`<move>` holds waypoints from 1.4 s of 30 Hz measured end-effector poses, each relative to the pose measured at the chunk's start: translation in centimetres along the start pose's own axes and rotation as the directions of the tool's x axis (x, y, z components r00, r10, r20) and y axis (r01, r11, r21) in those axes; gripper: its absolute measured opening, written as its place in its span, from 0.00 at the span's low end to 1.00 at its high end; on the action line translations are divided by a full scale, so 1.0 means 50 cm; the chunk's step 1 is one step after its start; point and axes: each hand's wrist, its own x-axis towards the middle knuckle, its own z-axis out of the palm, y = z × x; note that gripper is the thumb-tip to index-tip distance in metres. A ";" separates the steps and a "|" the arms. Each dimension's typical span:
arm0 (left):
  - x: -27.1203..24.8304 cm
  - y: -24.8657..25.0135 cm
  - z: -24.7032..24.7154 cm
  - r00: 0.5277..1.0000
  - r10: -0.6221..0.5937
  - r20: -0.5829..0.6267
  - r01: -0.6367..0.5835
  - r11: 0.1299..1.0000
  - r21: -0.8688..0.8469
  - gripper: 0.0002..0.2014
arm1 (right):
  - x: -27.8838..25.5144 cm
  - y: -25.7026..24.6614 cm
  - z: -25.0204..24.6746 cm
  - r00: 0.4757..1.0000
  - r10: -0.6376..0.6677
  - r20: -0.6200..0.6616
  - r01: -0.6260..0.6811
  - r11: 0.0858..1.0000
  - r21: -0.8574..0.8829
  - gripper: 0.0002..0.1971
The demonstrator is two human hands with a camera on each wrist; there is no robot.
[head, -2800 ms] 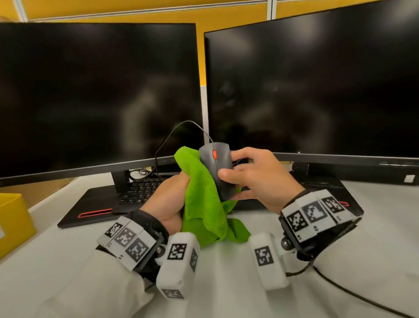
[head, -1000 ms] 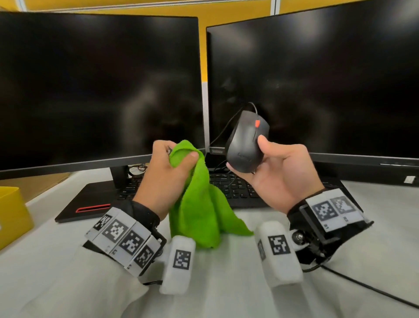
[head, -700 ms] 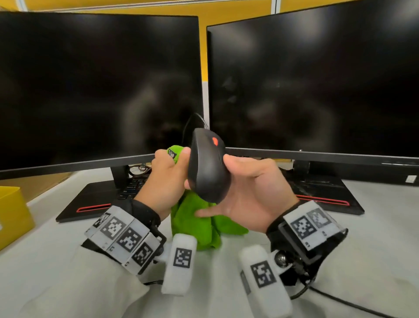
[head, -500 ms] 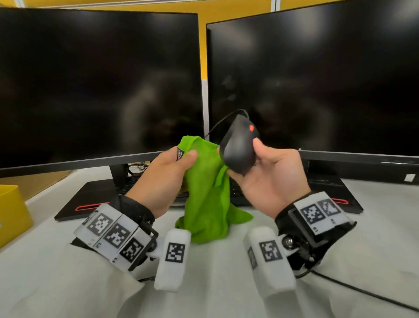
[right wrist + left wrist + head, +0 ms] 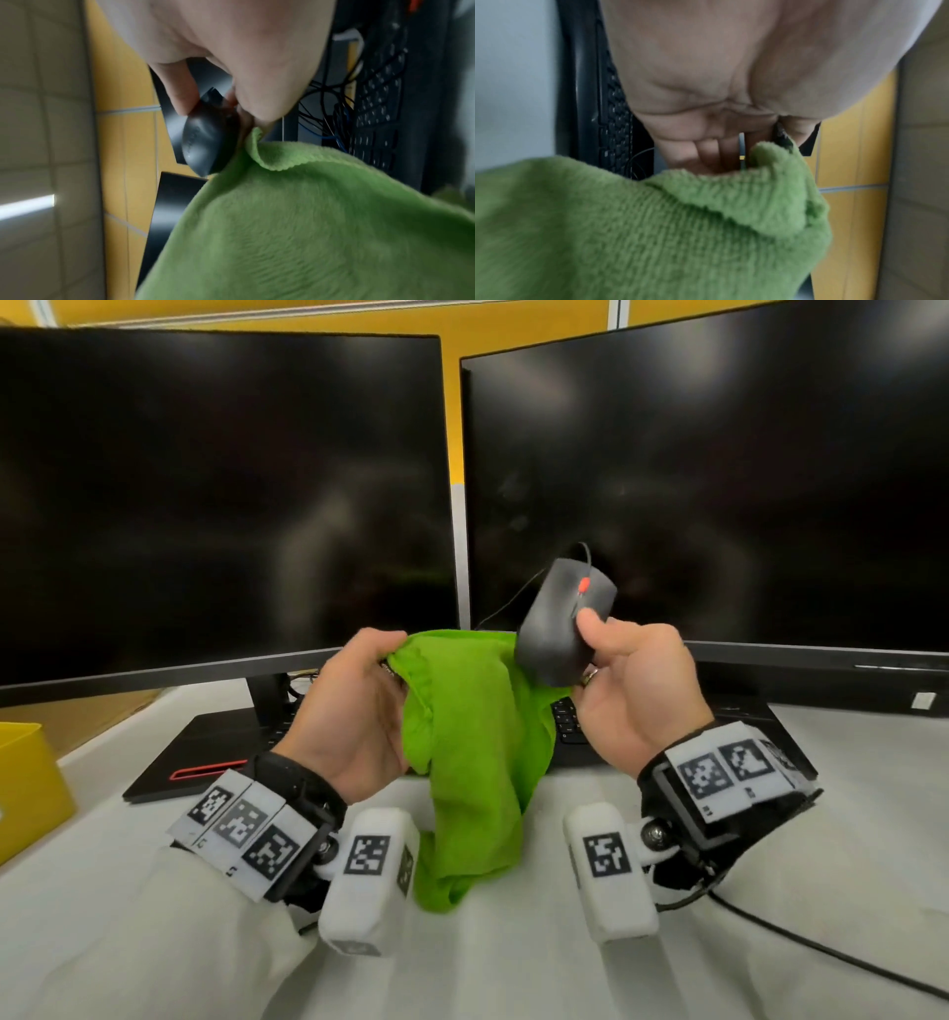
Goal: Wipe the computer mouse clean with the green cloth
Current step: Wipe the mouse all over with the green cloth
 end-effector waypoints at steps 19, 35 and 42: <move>0.032 -0.071 0.018 0.954 0.266 -0.142 -0.228 0.945 0.236 0.28 | -0.033 0.070 0.017 0.943 0.015 0.333 0.199 0.776 -0.598 0.11; 0.026 -0.056 0.010 0.924 0.264 -0.277 -0.205 0.952 0.227 0.23 | -0.022 0.055 0.014 0.932 0.338 0.128 -0.115 0.613 -0.782 0.19; 0.034 -0.058 0.008 0.870 0.302 -0.390 -0.207 0.941 0.268 0.16 | -0.018 0.035 0.013 0.967 0.212 0.139 -0.135 0.896 -0.423 0.16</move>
